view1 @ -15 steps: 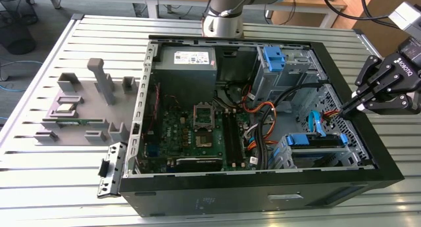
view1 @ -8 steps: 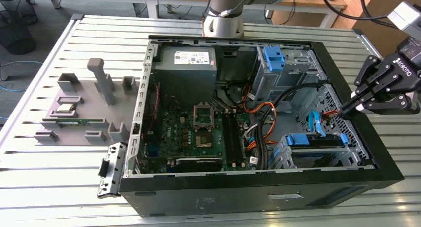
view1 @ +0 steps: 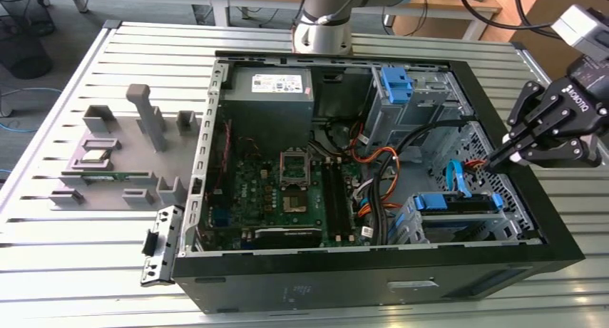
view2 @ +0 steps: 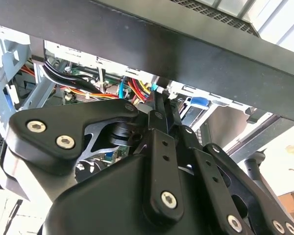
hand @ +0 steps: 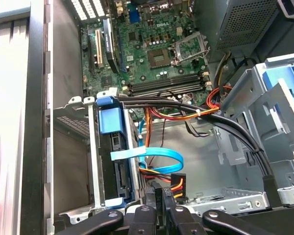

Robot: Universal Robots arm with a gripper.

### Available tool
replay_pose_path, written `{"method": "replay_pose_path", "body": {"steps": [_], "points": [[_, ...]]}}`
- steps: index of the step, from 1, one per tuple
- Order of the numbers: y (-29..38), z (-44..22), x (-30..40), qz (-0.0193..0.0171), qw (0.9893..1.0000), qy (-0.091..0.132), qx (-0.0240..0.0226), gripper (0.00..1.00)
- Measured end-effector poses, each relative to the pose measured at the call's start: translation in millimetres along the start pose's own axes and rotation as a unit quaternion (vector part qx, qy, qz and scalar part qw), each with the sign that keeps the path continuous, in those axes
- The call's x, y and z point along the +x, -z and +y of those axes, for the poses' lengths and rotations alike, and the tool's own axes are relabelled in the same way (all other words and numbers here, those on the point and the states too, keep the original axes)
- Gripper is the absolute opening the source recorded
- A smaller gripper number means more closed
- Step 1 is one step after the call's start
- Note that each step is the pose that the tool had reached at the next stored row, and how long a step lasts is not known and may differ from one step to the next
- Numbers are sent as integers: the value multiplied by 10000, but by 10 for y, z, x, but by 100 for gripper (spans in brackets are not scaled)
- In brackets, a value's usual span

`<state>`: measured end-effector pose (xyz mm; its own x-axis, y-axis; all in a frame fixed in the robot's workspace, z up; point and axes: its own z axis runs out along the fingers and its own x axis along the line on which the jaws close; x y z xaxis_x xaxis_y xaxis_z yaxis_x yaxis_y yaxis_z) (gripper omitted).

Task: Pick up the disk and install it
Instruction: 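Insert the second disk wire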

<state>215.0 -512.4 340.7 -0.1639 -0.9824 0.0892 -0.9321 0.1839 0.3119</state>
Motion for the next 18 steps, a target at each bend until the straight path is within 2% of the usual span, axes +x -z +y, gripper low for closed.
{"method": "replay_pose_path", "body": {"steps": [10, 18], "points": [[-36, 99, 34, -11, 9998, 59, 176, 18], [-61, 169, 56, -32, 9993, 94, 367, 18]]}}
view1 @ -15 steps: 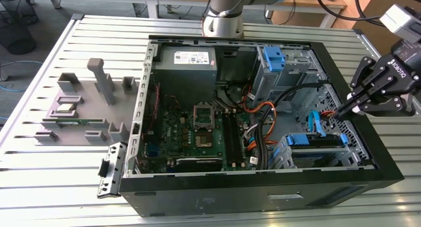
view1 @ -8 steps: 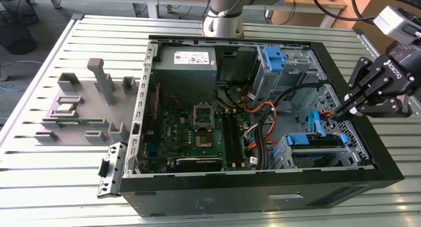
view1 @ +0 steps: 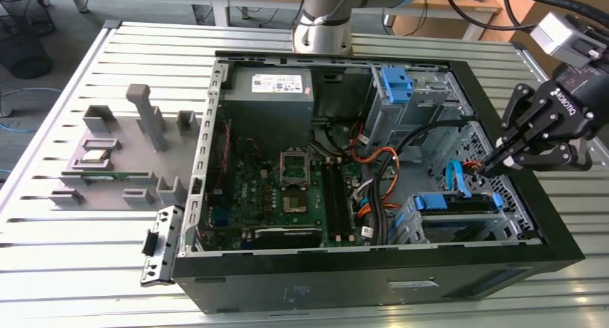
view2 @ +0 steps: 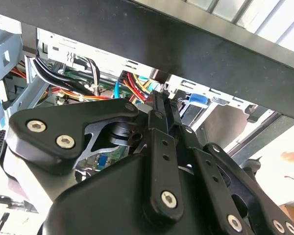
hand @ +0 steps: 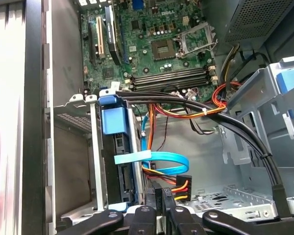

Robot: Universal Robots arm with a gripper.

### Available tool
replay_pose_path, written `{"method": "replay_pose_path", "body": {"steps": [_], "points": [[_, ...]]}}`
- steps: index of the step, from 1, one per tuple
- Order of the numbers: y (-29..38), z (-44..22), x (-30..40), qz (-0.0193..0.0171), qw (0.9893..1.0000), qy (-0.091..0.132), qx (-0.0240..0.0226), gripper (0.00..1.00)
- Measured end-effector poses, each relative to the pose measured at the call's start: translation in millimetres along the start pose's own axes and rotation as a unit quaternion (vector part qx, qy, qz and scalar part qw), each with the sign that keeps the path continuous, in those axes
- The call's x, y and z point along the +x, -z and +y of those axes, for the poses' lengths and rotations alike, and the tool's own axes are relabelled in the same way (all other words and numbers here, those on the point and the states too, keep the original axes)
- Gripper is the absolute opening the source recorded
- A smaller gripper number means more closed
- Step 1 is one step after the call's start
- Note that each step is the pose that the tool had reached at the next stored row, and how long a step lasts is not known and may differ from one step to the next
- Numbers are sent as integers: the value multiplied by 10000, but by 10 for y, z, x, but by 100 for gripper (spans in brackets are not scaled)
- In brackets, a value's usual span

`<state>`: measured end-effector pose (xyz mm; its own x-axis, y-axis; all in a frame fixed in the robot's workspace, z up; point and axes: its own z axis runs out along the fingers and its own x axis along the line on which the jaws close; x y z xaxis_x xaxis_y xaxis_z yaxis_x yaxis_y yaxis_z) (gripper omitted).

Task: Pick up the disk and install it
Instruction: 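Insert the second disk wire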

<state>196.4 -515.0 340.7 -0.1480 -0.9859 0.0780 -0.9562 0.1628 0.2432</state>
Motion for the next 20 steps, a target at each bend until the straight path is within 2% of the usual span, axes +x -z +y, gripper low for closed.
{"method": "replay_pose_path", "body": {"steps": [10, 15, 16, 20], "points": [[-23, 84, 26, -12, 9998, 64, 186, 18], [-24, 86, 26, -12, 9998, 68, 190, 18], [-24, 89, 27, -25, 9998, 72, 200, 18], [-26, 97, 28, -120, 9995, 117, 250, 18]]}}
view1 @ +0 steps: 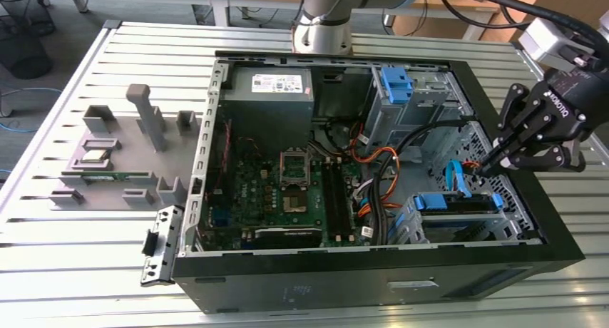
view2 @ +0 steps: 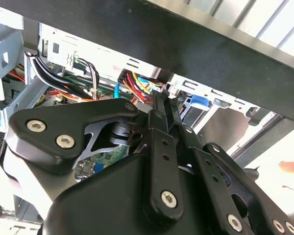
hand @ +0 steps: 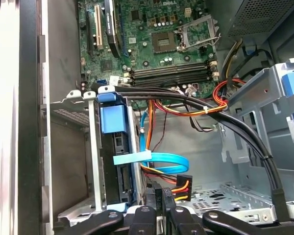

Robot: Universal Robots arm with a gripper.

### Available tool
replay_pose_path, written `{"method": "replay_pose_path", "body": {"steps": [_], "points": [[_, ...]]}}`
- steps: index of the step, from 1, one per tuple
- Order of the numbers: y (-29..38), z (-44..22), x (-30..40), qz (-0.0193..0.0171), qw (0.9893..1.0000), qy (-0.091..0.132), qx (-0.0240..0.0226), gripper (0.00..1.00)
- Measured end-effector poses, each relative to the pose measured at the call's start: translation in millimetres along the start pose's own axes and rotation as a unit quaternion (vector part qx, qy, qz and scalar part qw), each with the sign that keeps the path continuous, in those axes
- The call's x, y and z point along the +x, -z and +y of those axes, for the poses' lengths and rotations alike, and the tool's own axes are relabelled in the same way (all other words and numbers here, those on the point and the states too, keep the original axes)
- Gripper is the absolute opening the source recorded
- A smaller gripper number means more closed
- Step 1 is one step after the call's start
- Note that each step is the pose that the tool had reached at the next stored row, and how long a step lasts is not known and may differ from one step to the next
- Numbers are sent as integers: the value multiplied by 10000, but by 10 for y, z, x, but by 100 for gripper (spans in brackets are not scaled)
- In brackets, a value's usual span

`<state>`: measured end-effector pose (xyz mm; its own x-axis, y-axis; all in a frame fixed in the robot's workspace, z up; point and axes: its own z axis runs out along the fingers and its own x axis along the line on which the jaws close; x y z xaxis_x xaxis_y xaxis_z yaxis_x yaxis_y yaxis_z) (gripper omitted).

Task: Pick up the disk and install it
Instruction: 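Insert the second disk wire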

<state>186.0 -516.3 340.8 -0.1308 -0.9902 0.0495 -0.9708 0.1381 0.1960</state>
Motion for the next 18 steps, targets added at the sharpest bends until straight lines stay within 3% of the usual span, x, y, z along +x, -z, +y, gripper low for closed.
{"method": "replay_pose_path", "body": {"steps": [8, 14, 18], "points": [[-19, 79, 37, -51, 9999, 20, 137, 18], [-25, 107, 51, -132, 9994, 36, 323, 18], [-37, 164, 66, -171, 9990, 38, 423, 18]]}}
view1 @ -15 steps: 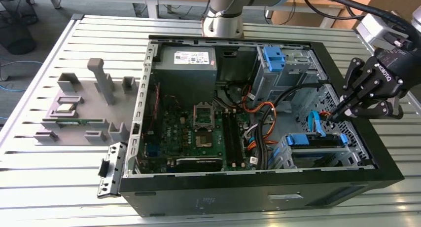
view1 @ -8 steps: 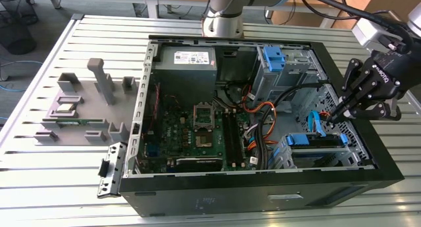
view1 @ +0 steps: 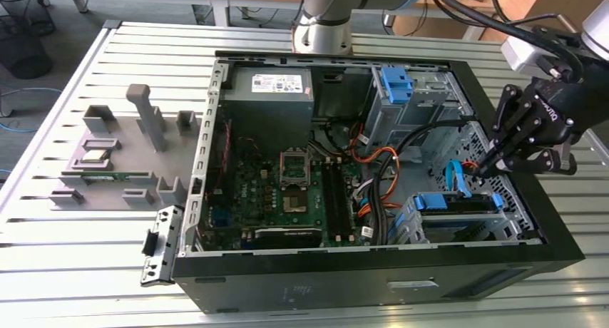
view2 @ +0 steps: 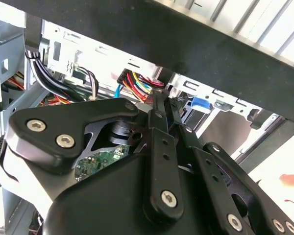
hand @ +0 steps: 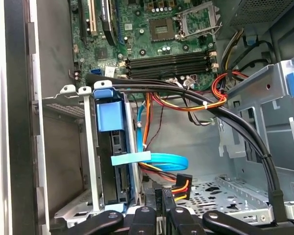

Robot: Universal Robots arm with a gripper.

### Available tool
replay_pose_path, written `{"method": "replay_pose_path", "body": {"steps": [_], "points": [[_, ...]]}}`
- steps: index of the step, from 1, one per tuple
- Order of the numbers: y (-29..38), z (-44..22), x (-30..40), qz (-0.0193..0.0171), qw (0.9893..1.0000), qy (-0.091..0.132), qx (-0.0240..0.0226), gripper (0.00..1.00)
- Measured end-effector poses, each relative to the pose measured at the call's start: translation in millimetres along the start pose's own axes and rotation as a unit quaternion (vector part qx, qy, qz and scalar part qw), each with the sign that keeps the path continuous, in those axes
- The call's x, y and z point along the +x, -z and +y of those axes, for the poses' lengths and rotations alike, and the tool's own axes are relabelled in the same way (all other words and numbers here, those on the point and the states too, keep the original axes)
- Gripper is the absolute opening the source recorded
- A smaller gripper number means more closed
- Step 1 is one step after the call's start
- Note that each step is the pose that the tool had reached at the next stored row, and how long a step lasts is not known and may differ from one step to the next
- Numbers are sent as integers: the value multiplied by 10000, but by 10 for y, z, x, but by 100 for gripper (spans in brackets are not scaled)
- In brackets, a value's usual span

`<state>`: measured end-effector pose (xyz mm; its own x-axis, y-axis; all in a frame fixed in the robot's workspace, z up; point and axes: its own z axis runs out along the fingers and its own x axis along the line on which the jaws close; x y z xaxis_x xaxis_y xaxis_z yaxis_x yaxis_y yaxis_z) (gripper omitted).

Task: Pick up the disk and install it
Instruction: 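Insert the second disk wire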

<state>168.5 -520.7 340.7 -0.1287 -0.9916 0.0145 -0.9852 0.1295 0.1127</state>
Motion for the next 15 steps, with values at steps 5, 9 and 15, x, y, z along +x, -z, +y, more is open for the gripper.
{"method": "replay_pose_path", "body": {"steps": [5, 9, 15], "points": [[-8, 68, 21, -35, 9999, 4, 105, 18], [-13, 112, 47, -68, 9998, 8, 181, 18], [-14, 115, 79, -168, 9994, 33, 293, 18]]}}
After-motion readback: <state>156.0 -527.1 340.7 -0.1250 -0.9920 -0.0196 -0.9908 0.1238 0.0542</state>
